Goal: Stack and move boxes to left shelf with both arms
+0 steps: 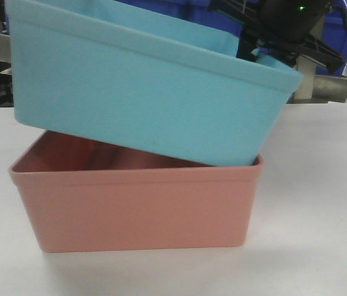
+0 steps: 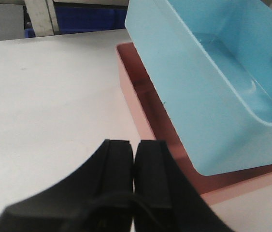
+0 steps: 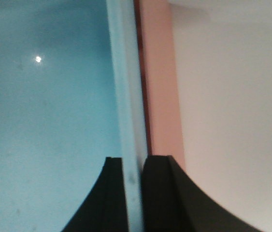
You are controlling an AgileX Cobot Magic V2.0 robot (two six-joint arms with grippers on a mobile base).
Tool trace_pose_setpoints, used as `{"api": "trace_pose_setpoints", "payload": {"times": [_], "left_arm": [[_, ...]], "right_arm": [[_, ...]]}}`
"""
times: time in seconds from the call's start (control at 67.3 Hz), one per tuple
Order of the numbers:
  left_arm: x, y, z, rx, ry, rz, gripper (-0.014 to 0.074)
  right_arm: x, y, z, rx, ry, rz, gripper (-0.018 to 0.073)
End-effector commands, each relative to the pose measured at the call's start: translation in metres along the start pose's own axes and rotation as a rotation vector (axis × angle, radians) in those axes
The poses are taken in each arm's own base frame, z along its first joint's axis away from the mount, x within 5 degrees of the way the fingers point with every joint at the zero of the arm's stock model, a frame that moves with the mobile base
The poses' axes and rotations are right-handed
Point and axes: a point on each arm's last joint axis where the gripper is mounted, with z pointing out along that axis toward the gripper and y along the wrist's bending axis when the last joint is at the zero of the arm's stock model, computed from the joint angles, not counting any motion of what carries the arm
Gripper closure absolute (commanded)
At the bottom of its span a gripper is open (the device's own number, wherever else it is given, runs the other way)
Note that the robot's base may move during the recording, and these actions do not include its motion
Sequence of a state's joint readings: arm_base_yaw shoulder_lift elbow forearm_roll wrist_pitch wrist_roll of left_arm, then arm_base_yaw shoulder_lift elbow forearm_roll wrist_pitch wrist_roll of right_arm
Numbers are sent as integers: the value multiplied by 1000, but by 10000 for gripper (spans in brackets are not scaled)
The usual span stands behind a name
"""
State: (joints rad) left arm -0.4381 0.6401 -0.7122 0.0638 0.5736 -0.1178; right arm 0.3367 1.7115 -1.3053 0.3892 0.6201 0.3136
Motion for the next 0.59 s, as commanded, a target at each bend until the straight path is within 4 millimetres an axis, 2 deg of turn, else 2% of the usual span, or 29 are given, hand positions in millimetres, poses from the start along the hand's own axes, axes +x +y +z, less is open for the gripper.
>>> {"api": "trace_pose_setpoints", "payload": {"times": [0.0, 0.312, 0.491, 0.58], "left_arm": [[-16, -2, -6, 18, -110, -4, 610], [-16, -2, -6, 18, -110, -4, 610], [-16, -2, -6, 18, -110, -4, 610], [-16, -2, -6, 18, -110, -4, 610]], "right_arm": [[-16, 17, -25, -89, -141, 12, 531], [-17, 14, -24, -49, -155, -133, 531], [-15, 14, -23, -42, -136, -159, 528], [-15, 13, -23, -39, -127, -159, 462]]}}
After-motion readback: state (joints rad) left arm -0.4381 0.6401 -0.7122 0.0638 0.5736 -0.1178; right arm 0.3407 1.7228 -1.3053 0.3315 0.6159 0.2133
